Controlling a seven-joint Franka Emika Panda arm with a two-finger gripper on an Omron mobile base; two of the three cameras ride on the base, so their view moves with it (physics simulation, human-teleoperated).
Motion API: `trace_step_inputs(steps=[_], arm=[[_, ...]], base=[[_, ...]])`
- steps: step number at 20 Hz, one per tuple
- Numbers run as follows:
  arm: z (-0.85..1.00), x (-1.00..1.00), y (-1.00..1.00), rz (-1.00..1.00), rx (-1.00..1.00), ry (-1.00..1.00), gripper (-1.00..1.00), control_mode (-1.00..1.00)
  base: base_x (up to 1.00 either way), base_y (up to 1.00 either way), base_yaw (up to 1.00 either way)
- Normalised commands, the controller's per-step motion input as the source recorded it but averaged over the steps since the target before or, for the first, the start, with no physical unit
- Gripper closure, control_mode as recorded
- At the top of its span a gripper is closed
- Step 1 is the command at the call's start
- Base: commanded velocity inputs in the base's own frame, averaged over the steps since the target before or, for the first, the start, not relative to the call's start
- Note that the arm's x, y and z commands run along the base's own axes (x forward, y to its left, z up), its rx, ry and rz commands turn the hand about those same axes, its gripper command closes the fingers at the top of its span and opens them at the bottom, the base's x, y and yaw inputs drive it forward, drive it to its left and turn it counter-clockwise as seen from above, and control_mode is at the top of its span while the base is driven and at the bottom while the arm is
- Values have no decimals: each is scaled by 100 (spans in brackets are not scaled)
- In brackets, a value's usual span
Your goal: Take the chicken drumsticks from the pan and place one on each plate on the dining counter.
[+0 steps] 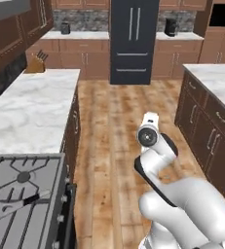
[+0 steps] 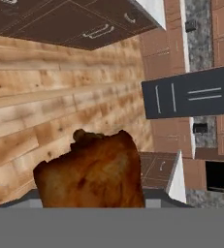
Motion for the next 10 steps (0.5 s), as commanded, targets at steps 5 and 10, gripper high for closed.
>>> trace_step_inputs(steps=[5, 10], arm=[[0, 0, 0, 0, 0, 0, 100, 100], [0, 0, 0, 0, 0, 0, 100, 100]], base=[[-76, -51, -44], [-100, -63, -30]])
